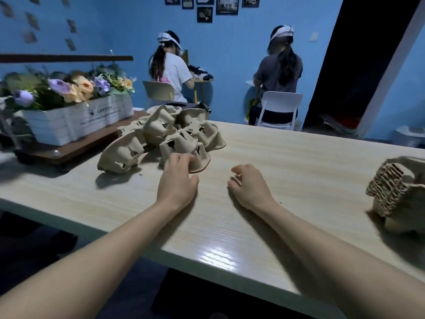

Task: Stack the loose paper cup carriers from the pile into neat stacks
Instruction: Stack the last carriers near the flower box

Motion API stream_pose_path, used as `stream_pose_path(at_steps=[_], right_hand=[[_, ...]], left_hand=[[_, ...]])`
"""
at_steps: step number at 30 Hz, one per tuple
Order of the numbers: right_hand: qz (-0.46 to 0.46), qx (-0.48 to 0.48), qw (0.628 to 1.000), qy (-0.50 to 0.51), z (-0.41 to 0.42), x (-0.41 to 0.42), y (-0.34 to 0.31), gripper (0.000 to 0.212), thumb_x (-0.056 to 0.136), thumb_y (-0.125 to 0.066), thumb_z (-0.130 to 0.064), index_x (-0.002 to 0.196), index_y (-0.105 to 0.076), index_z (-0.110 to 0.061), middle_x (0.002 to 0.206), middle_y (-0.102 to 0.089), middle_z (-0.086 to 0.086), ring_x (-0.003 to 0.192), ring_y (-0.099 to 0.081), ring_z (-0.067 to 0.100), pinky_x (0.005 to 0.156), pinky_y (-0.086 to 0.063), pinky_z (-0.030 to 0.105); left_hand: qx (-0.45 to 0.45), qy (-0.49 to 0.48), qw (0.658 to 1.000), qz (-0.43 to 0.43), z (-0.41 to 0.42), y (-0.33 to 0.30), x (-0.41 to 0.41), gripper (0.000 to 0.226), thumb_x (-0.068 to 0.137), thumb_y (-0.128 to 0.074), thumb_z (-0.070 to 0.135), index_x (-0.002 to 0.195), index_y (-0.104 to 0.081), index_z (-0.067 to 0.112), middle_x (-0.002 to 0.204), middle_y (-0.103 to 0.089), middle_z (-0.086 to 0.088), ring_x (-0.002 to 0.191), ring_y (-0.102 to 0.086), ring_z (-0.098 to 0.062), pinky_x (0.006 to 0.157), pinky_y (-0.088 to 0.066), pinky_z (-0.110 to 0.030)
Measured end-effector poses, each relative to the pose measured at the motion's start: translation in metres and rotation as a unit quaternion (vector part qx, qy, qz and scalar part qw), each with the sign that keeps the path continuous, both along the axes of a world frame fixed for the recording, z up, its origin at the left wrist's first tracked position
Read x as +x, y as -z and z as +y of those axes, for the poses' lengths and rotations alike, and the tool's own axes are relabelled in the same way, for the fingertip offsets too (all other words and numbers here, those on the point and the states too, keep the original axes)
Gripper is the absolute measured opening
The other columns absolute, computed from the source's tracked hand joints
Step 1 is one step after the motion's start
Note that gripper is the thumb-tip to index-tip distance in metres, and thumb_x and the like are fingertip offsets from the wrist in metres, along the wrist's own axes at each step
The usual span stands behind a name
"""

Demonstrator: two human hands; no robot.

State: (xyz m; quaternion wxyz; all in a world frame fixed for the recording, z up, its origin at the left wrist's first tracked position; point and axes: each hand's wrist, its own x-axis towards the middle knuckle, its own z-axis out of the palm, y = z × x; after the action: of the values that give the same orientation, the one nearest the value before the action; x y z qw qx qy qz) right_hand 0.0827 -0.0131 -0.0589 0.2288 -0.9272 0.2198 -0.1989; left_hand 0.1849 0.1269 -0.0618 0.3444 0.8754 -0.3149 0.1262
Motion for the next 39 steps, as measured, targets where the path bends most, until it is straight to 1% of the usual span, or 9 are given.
stream_pose_path(at_steps=[6,12,17,19,23,29,33,36,39], right_hand=[[-0.019,-0.023,1.000,-0.002,-0.009,0.009,0.008,0.035,0.088,-0.054,-0.023,0.120,-0.058,-0.010,0.113,-0.059,0.010,0.107,-0.053,0.027,0.094,-0.043,0.042],[-0.021,-0.032,0.999,-0.005,-0.009,0.009,0.011,0.037,0.090,-0.054,-0.027,0.123,-0.056,-0.012,0.117,-0.058,0.006,0.109,-0.051,0.023,0.095,-0.041,0.039],[-0.039,0.007,0.999,0.001,-0.009,0.007,0.010,0.035,0.090,-0.054,-0.027,0.122,-0.057,-0.012,0.116,-0.060,0.004,0.108,-0.052,0.021,0.092,-0.043,0.035],[-0.043,0.020,0.999,0.007,-0.010,0.007,0.010,0.034,0.090,-0.054,-0.027,0.121,-0.057,-0.013,0.115,-0.060,0.003,0.108,-0.052,0.020,0.090,-0.042,0.033],[-0.055,0.048,0.997,0.014,-0.010,0.005,0.008,0.031,0.090,-0.054,-0.025,0.117,-0.059,-0.013,0.109,-0.062,0.002,0.103,-0.054,0.019,0.089,-0.043,0.032],[-0.081,0.082,0.993,0.016,-0.007,-0.008,0.005,0.027,0.089,-0.055,-0.018,0.113,-0.063,-0.010,0.106,-0.066,0.003,0.097,-0.059,0.019,0.082,-0.041,0.024],[-0.102,0.097,0.990,0.021,-0.006,-0.026,0.004,0.022,0.087,-0.057,-0.015,0.108,-0.065,-0.008,0.103,-0.067,0.008,0.093,-0.061,0.021,0.081,-0.043,0.025],[-0.119,0.071,0.990,0.018,-0.005,-0.043,0.000,0.020,0.087,-0.058,-0.013,0.106,-0.065,-0.008,0.103,-0.065,0.009,0.093,-0.060,0.023,0.081,-0.044,0.027],[-0.126,0.027,0.992,0.006,-0.005,-0.057,-0.012,0.017,0.083,-0.058,-0.008,0.099,-0.065,-0.006,0.099,-0.063,0.011,0.092,-0.056,0.024,0.080,-0.041,0.029]], left_hand=[[0.002,-0.048,0.996,-0.070,-0.005,0.001,0.024,0.039,0.082,-0.061,0.014,0.120,-0.049,0.014,0.125,-0.042,-0.009,0.114,-0.041,-0.028,0.095,-0.037,-0.038],[-0.003,-0.059,0.993,-0.102,-0.013,0.001,0.032,0.025,0.085,-0.061,0.014,0.107,-0.050,0.012,0.113,-0.047,-0.009,0.106,-0.046,-0.028,0.086,-0.039,-0.039],[-0.019,-0.033,0.991,-0.125,-0.010,0.005,0.032,0.005,0.089,-0.055,0.011,0.094,-0.054,0.012,0.099,-0.053,-0.006,0.091,-0.051,-0.028,0.068,-0.036,-0.034],[-0.018,-0.012,0.992,-0.126,-0.010,0.006,0.031,0.003,0.089,-0.055,0.010,0.092,-0.055,0.010,0.097,-0.053,-0.007,0.089,-0.051,-0.029,0.065,-0.036,-0.035],[-0.020,0.016,0.992,-0.124,-0.009,0.007,0.023,0.002,0.090,-0.054,0.008,0.092,-0.055,0.007,0.096,-0.053,-0.010,0.088,-0.050,-0.030,0.068,-0.042,-0.042],[-0.045,0.085,0.988,-0.123,-0.013,0.007,-0.016,0.004,0.089,-0.054,0.006,0.088,-0.053,0.010,0.091,-0.050,-0.006,0.084,-0.048,-0.026,0.066,-0.037,-0.035],[-0.039,0.133,0.984,-0.108,-0.019,0.003,-0.043,0.008,0.087,-0.054,0.004,0.086,-0.052,0.011,0.091,-0.050,-0.004,0.085,-0.048,-0.024,0.067,-0.042,-0.041],[-0.025,0.157,0.982,-0.106,-0.023,-0.003,-0.060,0.011,0.085,-0.054,0.001,0.085,-0.052,0.012,0.092,-0.052,-0.004,0.085,-0.047,-0.023,0.068,-0.043,-0.045],[-0.023,0.181,0.976,-0.116,-0.027,-0.010,-0.075,0.012,0.084,-0.055,0.002,0.087,-0.053,0.014,0.096,-0.053,-0.003,0.088,-0.047,-0.022,0.069,-0.043,-0.043]])
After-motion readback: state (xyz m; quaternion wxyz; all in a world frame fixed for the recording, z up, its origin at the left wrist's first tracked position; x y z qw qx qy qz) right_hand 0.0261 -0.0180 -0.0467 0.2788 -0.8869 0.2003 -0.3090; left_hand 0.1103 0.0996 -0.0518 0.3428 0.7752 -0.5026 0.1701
